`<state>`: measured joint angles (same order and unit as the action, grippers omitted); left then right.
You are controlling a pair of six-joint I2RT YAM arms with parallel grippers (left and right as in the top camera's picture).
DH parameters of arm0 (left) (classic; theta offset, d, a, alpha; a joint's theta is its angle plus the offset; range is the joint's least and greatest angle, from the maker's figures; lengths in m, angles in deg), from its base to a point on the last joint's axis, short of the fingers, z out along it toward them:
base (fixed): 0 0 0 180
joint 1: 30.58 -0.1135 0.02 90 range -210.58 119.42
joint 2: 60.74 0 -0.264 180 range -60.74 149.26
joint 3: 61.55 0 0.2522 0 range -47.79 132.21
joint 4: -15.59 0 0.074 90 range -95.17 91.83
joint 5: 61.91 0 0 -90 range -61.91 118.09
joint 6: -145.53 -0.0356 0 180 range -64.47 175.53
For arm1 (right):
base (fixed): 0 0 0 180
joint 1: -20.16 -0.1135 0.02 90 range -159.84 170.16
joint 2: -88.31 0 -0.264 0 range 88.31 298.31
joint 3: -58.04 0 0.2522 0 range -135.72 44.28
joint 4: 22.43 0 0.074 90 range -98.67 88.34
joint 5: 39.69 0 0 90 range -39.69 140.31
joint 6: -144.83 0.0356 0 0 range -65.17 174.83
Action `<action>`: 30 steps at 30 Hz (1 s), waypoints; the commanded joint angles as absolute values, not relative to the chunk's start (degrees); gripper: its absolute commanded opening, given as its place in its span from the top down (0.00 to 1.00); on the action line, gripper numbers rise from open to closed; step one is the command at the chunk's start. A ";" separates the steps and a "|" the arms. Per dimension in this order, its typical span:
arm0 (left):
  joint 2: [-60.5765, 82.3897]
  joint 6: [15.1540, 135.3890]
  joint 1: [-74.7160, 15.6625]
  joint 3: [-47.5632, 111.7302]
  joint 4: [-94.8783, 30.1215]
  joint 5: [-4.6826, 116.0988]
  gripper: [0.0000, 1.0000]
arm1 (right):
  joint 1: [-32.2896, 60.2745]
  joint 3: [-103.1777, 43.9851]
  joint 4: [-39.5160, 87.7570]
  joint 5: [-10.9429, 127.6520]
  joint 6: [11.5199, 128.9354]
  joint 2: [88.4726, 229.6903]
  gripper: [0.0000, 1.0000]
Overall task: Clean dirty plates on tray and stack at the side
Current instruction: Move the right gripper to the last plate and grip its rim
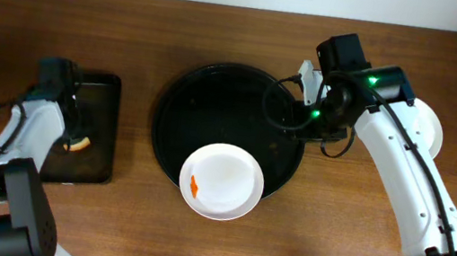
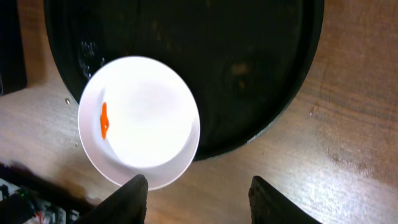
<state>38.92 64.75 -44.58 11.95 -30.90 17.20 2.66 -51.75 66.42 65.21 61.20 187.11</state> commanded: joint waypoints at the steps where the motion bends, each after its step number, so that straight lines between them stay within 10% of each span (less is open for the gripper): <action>1: 38.68 64.16 -44.79 5.92 -25.09 16.69 0.72 | 2.05 -51.49 66.97 64.70 61.73 187.20 0.46; 6: 38.68 64.18 -44.79 2.62 -20.19 16.69 0.53 | 2.05 -49.80 67.65 64.90 62.73 187.20 0.42; 11: 38.68 64.20 -44.79 2.42 -18.99 18.00 0.96 | 0.12 -41.96 65.79 65.14 64.35 187.20 0.46; 23: 38.65 64.20 -44.79 2.42 -19.67 19.93 0.82 | -7.37 -22.90 49.68 64.59 79.67 187.51 0.43; 30: 38.65 64.20 -44.79 2.42 -19.71 20.39 0.82 | -7.22 -19.36 45.22 64.44 87.25 189.87 0.75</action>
<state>38.85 64.31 -44.64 3.41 -19.17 18.64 -7.04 -19.77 45.97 64.81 83.10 189.01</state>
